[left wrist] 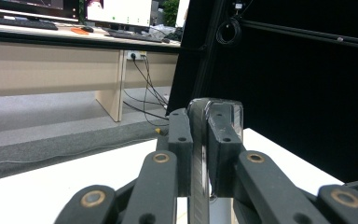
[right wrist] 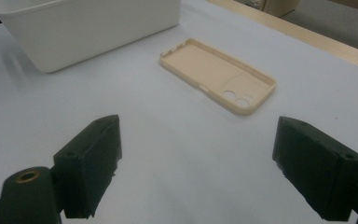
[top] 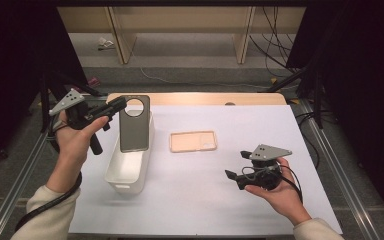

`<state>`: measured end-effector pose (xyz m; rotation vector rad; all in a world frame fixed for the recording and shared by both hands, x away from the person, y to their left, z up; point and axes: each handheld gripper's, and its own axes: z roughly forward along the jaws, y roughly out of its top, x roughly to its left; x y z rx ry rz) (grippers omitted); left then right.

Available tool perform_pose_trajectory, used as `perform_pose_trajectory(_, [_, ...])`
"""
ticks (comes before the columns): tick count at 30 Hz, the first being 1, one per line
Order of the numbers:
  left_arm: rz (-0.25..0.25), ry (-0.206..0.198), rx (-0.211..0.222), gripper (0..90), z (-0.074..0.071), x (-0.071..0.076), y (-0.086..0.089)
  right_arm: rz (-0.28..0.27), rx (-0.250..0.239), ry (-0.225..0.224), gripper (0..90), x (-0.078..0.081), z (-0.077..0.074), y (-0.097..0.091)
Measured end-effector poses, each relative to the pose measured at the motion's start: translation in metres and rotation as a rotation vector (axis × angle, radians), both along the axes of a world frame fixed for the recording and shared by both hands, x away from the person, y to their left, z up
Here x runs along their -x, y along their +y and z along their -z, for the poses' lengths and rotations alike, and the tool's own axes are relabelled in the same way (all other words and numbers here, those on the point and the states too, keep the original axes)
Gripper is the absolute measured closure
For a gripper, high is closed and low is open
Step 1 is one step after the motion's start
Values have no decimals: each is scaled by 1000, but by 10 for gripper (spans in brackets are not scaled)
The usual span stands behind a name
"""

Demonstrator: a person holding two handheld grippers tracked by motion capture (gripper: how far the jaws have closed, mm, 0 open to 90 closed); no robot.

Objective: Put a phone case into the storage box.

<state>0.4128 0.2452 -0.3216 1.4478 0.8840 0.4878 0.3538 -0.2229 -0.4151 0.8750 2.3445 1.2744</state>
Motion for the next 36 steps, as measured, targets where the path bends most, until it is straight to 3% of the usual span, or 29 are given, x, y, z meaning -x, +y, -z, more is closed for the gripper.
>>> perform_pose_trajectory(20, [-22, -10, -33, 813, -1, -10, 3, 3, -1, 2, 162, 0, 0, 0])
perform_pose_trajectory(36, [-27, -9, -50, 813, -1, -28, 6, 2, -3, 1, 162, 0, 0, 1])
